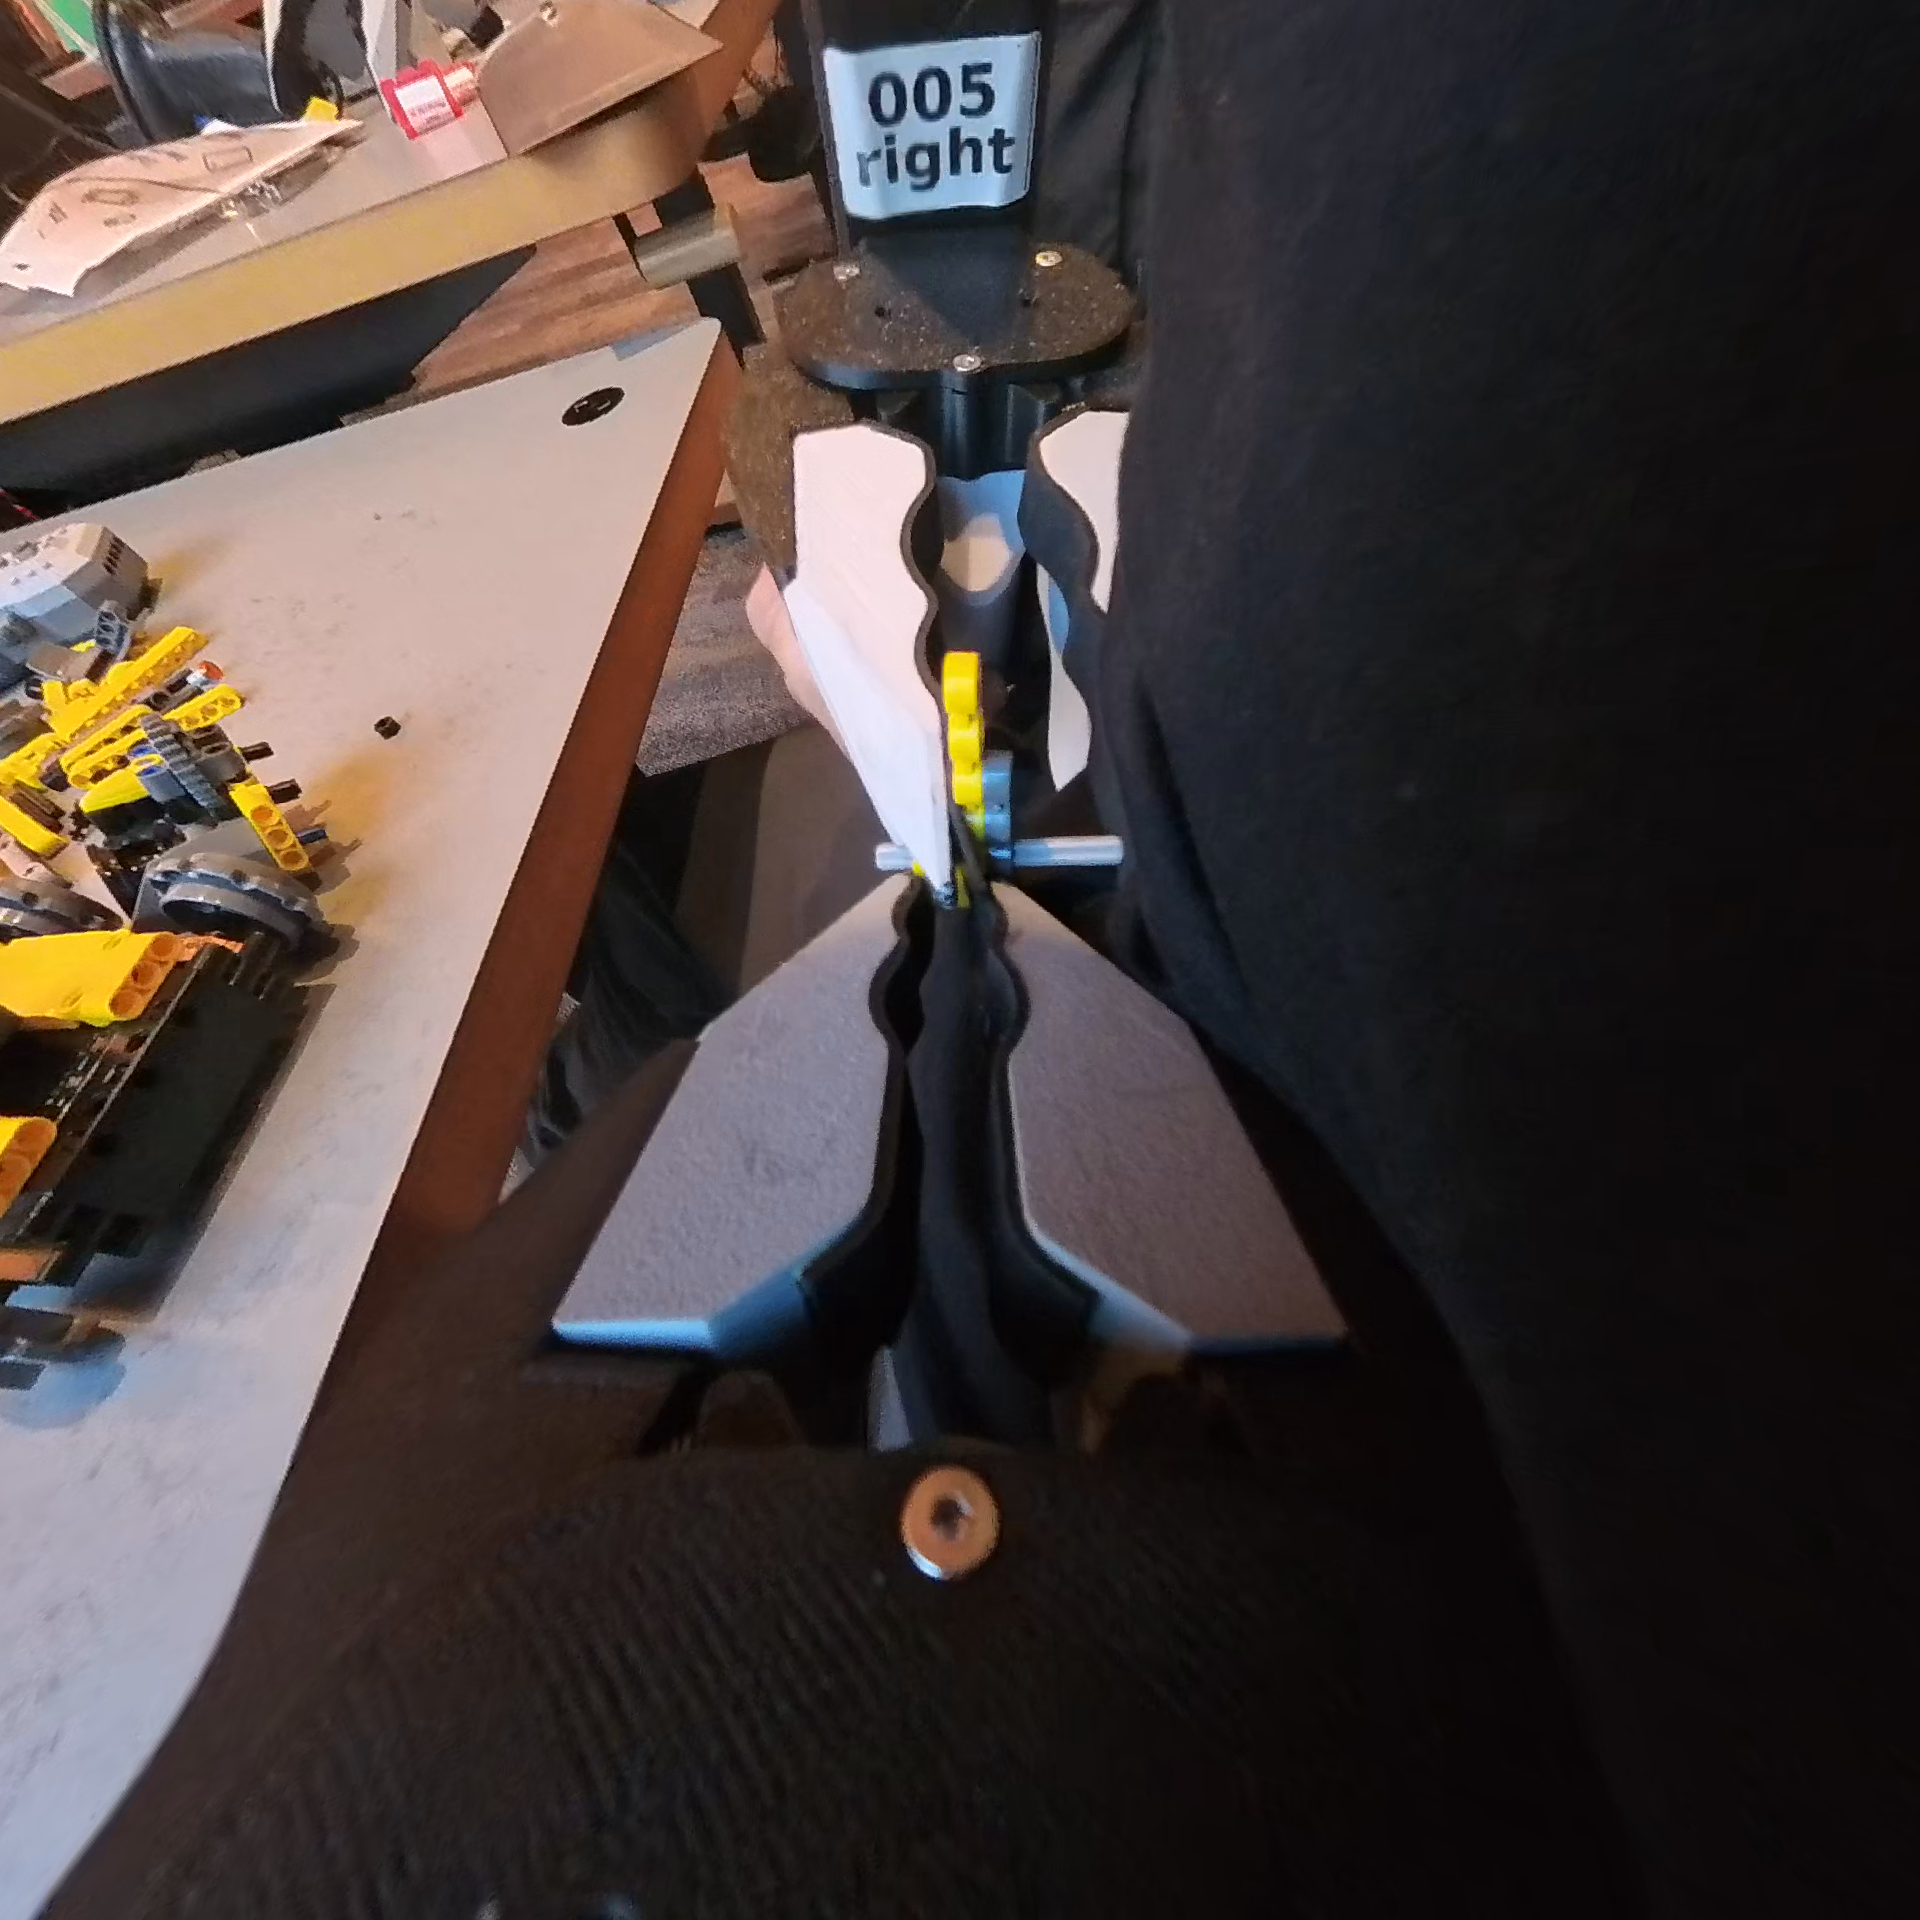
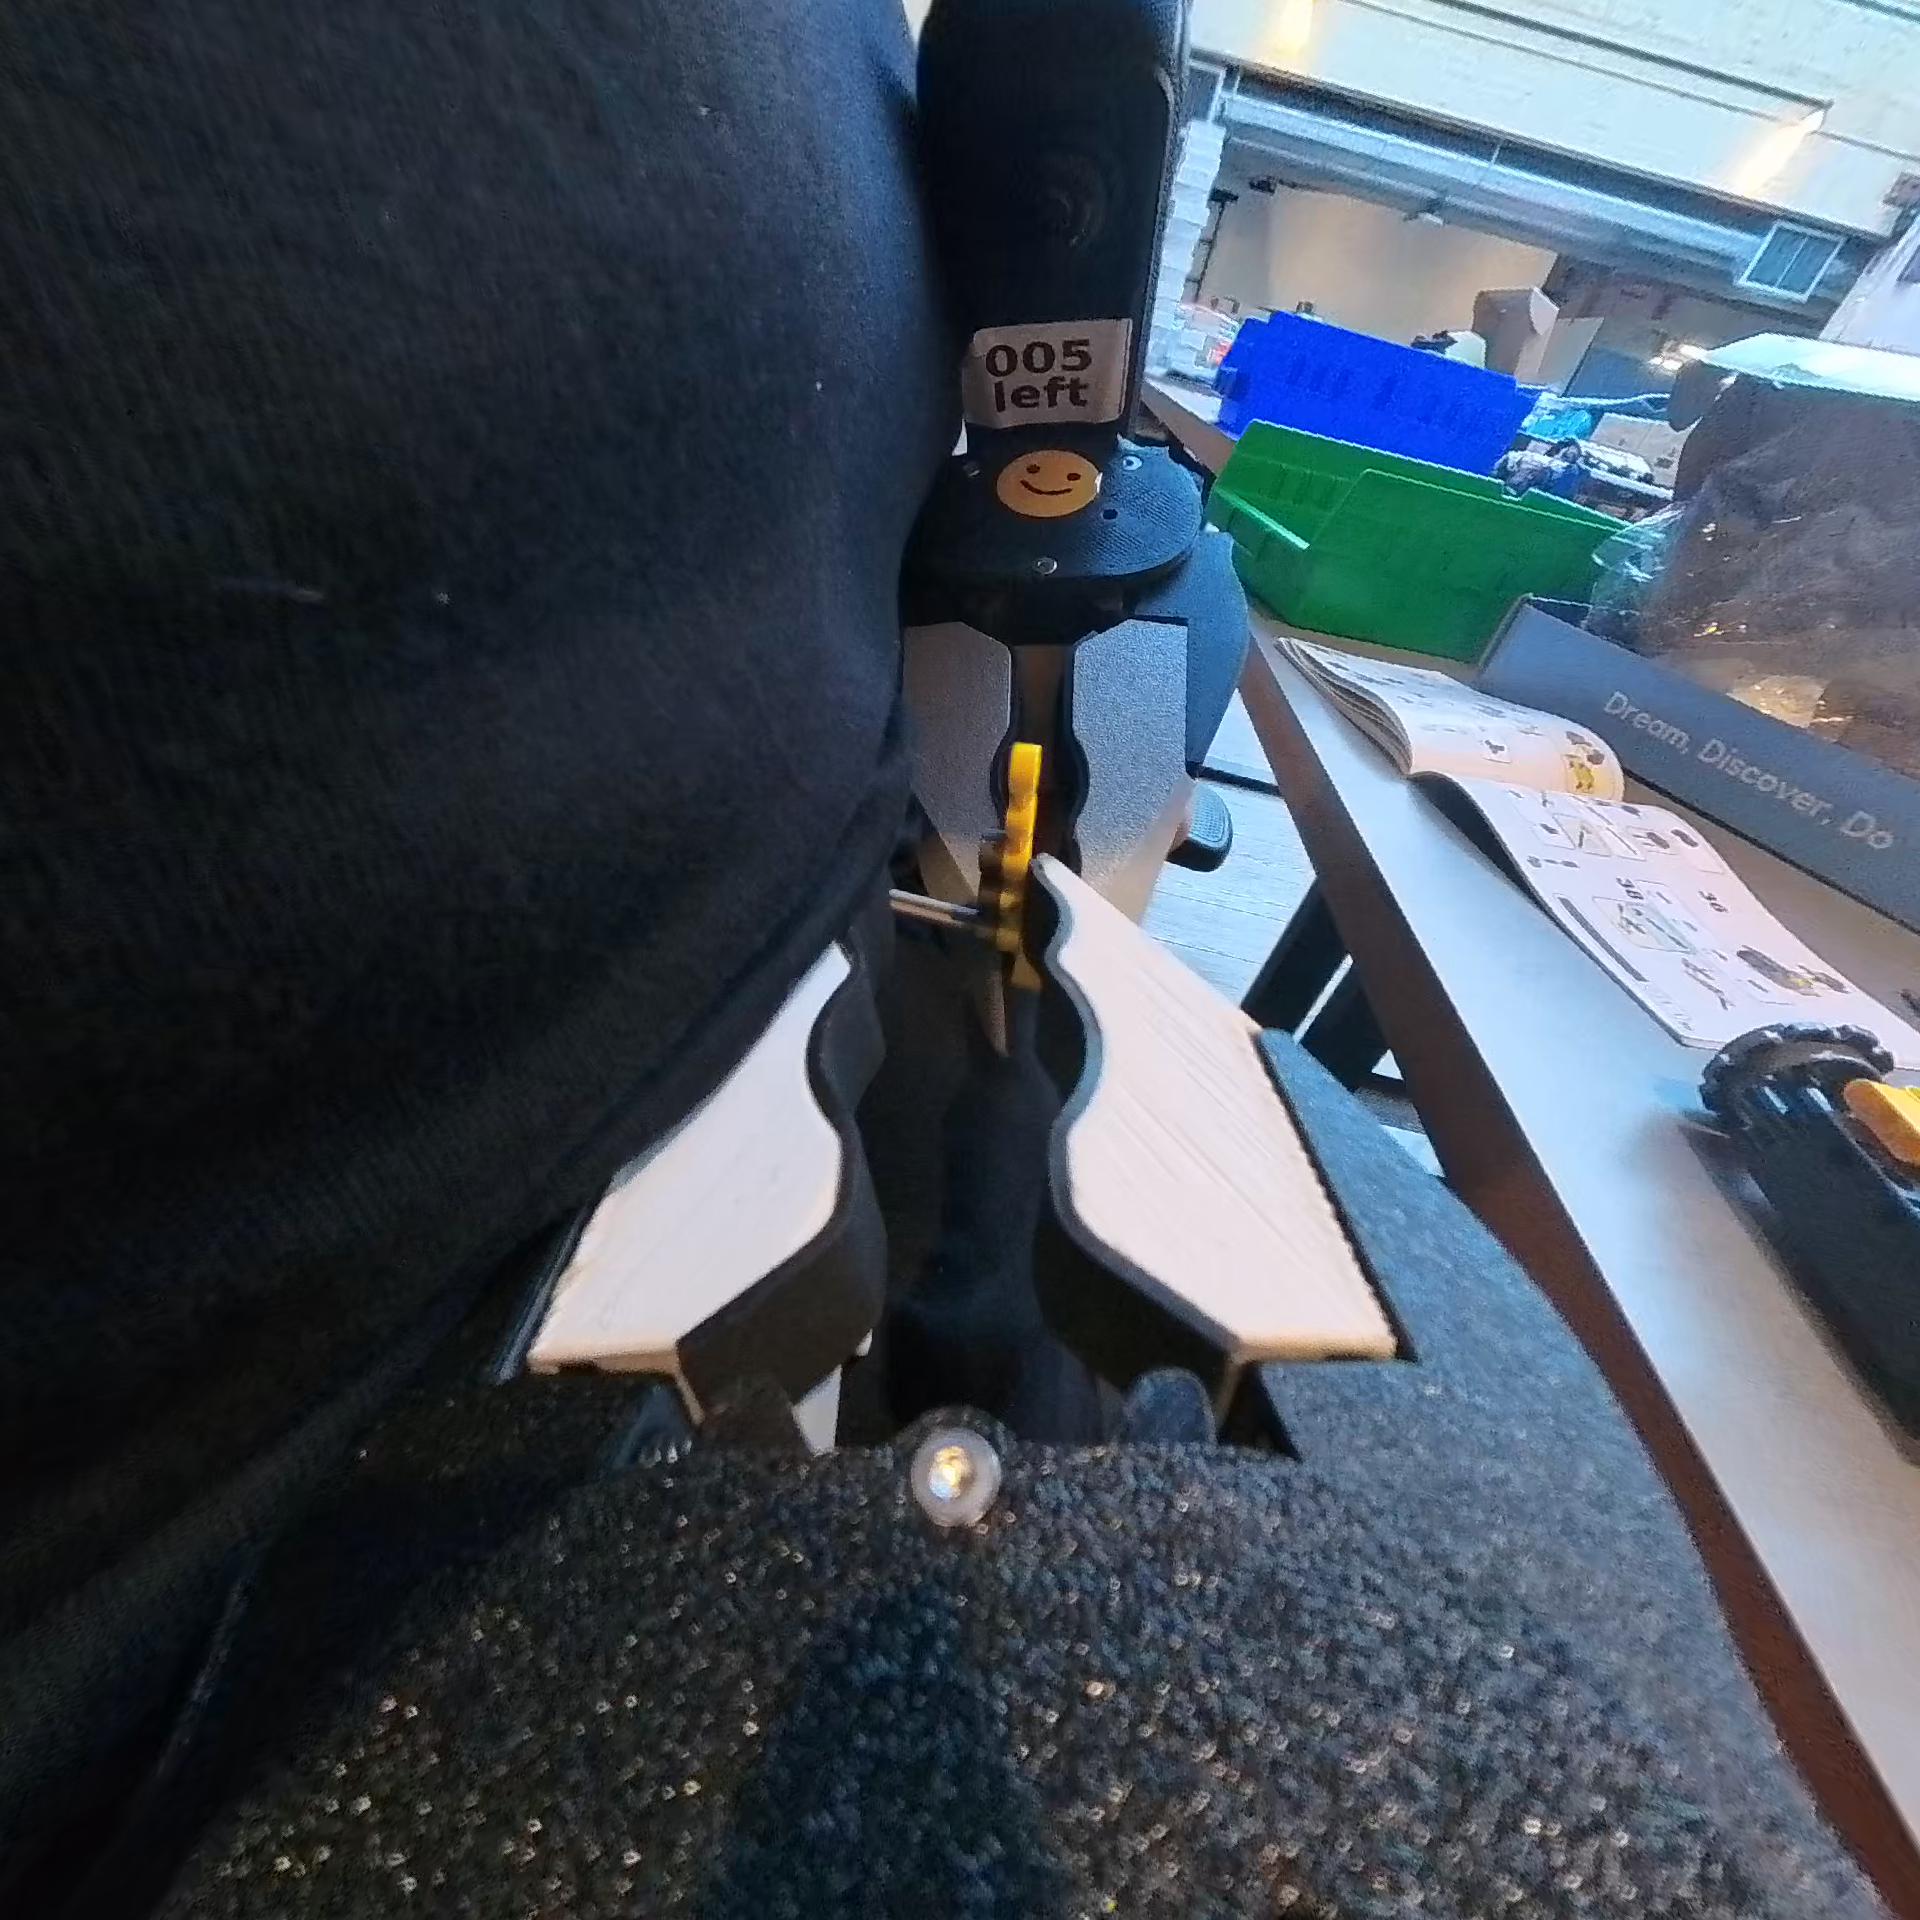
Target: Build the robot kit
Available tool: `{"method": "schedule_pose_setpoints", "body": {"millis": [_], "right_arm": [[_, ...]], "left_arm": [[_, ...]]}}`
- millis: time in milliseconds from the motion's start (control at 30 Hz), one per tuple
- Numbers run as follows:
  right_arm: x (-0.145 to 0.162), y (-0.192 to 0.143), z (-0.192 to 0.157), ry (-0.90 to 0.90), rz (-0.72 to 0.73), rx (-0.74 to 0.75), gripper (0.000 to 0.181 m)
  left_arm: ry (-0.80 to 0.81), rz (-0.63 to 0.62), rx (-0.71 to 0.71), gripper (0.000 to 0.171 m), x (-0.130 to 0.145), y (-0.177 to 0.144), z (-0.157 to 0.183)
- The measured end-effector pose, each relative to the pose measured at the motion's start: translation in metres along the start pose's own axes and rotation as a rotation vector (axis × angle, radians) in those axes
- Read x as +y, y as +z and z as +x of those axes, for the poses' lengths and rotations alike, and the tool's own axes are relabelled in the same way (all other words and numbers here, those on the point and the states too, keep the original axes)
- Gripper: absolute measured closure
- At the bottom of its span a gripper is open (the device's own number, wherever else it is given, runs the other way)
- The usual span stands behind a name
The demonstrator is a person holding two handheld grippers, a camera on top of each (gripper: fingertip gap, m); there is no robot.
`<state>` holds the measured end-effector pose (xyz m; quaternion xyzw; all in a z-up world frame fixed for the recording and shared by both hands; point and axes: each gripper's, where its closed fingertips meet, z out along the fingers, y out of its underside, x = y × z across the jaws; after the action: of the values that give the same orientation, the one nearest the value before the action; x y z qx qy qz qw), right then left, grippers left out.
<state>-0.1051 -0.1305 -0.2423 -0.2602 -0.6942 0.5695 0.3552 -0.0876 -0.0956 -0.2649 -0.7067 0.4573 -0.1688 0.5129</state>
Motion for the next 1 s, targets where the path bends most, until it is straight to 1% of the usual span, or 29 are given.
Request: {"method": "schedule_pose_setpoints", "body": {"millis": [100, 467, 567, 600, 633, 667, 700, 800, 900, 1000], "right_arm": [[0.001, 0.001, 0.000, 0.000, -0.009, -0.005, 0.154], [0.003, 0.001, 0.001, 0.002, -0.012, -0.035, 0.154], [0.001, 0.000, 0.004, 0.009, 0.008, -0.022, 0.154], [0.000, -0.001, 0.007, 0.012, 0.028, -0.010, 0.153], [-0.001, -0.003, 0.010, 0.019, 0.043, -0.007, 0.156], [0.000, -0.003, 0.013, 0.028, 0.033, -0.007, 0.156], [0.001, -0.004, 0.018, 0.040, 0.021, 0.015, 0.155], [0.005, -0.012, 0.035, 0.112, 0.040, 0.084, 0.153], [0.014, -0.017, 0.045, 0.141, -0.007, 0.154, 0.153], [0.020, -0.021, 0.047, 0.115, -0.045, 0.197, 0.151]], "left_arm": [[-0.029, -0.005, 0.007, 0.167, 0.001, 0.000, 0.000], [-0.053, -0.004, 0.023, 0.167, 0.003, 0.001, 0.001], [-0.044, 0.016, -0.003, 0.167, 0.001, 0.001, -0.004], [-0.081, 0.036, -0.014, 0.167, -0.001, 0.001, -0.008], [-0.125, 0.058, -0.003, 0.167, -0.002, 0.002, -0.009], [-0.116, 0.059, 0.002, 0.167, 0.000, 0.002, -0.012], [-0.118, 0.060, -0.013, 0.166, 0.002, 0.003, -0.019], [-0.248, 0.077, -0.009, 0.167, 0.004, 0.007, -0.032], [-0.241, 0.001, -0.053, 0.167, 0.019, 0.015, -0.039], [-0.224, -0.031, -0.081, 0.167, 0.024, 0.018, -0.043]]}}
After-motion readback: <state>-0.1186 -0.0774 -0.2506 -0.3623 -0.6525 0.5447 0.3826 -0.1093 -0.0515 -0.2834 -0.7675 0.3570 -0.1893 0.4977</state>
